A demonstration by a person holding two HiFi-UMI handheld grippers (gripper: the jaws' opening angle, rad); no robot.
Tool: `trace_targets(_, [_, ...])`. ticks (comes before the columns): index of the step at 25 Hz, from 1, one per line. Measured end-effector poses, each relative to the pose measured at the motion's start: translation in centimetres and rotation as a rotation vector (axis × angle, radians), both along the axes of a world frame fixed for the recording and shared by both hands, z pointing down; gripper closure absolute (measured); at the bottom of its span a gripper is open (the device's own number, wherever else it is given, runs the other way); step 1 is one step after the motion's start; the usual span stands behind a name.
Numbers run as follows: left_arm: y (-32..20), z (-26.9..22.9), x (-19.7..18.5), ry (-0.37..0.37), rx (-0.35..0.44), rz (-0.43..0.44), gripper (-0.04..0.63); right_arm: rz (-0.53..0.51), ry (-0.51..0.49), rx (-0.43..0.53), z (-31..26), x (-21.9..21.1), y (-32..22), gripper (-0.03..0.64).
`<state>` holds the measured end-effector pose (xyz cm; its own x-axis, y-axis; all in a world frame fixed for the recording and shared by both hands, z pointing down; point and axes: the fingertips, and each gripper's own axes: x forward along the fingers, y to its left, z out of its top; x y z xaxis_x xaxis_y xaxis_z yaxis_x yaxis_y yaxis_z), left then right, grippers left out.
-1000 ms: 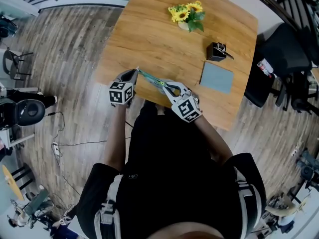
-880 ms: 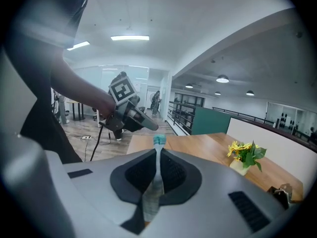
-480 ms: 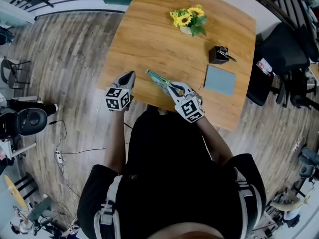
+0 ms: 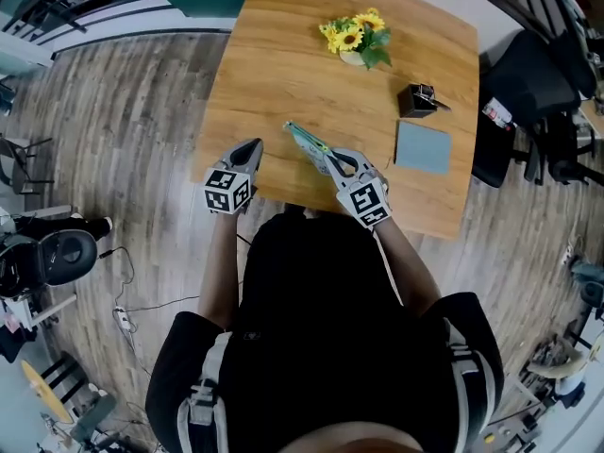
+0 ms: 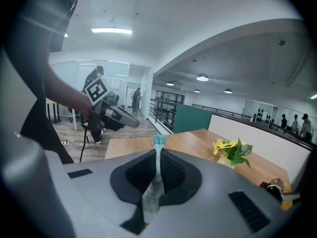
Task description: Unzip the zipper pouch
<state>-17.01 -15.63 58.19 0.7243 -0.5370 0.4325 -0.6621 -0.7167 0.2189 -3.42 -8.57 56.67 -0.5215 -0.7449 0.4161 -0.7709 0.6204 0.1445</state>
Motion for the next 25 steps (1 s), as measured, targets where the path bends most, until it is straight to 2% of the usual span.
trace_targets(15, [-2.5,2.2,-0.9,0.006,-0.043,0.154,0.594,0.126,0.022,0.012,0.2,-1.7,-1.5,0.607])
trace_targets(25, [-3.4,3.1,-1.9,0.019,-0.068,0.179,0.594,0.126,0.054,-0.003,0.8,-3.2,-2.0,0.607])
